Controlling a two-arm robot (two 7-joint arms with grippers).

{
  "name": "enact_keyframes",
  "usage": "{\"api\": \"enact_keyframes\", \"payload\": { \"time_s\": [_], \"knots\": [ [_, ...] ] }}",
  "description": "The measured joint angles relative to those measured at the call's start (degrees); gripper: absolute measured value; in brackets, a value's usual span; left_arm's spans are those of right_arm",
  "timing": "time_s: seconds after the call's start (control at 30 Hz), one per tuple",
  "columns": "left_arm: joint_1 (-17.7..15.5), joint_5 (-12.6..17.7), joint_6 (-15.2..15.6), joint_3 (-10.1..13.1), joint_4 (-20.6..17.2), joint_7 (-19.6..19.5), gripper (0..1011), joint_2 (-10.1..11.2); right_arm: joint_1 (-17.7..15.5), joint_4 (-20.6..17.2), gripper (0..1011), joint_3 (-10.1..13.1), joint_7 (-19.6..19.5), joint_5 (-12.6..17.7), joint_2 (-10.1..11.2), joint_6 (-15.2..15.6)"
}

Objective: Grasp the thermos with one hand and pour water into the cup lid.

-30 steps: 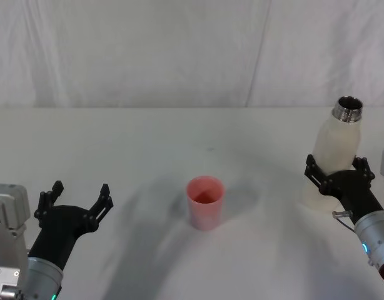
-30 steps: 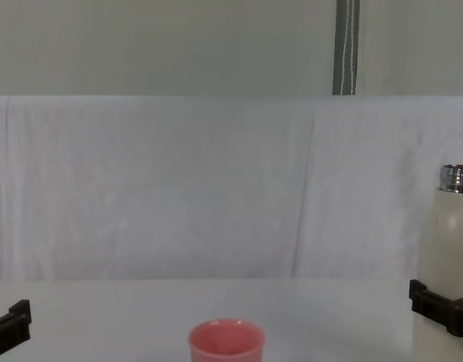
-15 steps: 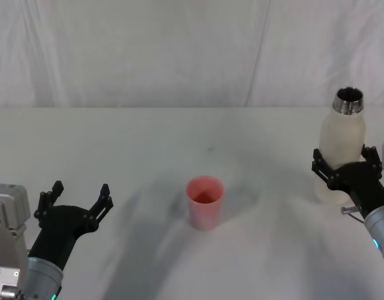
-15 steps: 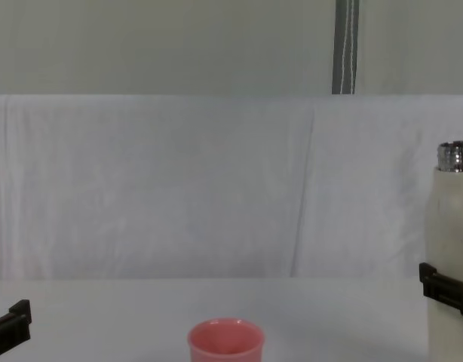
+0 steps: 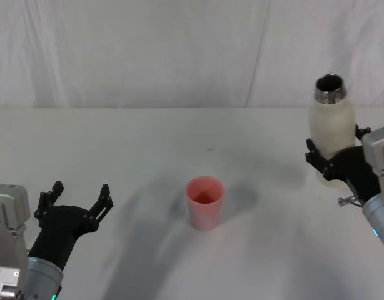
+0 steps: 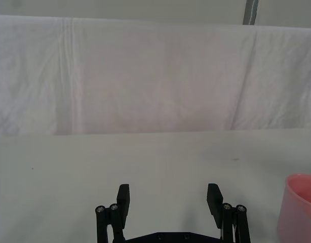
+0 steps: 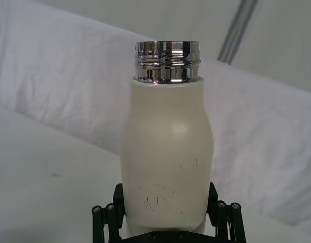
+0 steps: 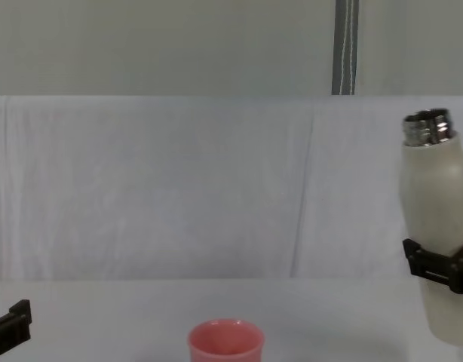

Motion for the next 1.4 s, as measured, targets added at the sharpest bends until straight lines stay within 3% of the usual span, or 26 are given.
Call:
{"api": "enact_keyframes", "payload": {
  "time_s": [0.43,0.57,0.63,0.7,0.73,0.87,1.4],
  "knots": [
    [0.0,0.0,0.0,0.0,0.0,0.0,1001,0.0,1.3,-1.7,950,-5.1,-0.8,-11.4,2.3,2.7],
    [0.0,0.0,0.0,0.0,0.0,0.0,1001,0.0,1.8,-1.0,950,-6.8,-1.1,-14.4,2.5,2.9],
    [0.0,0.0,0.0,0.0,0.0,0.0,1001,0.0,2.3,-0.3,950,-8.5,-1.5,-17.6,2.9,3.2],
    [0.0,0.0,0.0,0.0,0.0,0.0,1001,0.0,2.4,-0.1,950,-9.0,-1.6,-18.4,3.0,3.3],
    [0.0,0.0,0.0,0.0,0.0,0.0,1001,0.0,3.0,0.6,950,-10.4,-2.0,-21.1,3.4,3.5],
    [0.0,0.0,0.0,0.0,0.0,0.0,1001,0.0,3.9,1.5,950,-12.3,-2.5,-24.9,3.8,3.9],
    [0.0,0.0,0.0,0.0,0.0,0.0,1001,0.0,6.1,4.1,950,-17.0,-3.7,-34.1,5.3,4.9]
  ]
}}
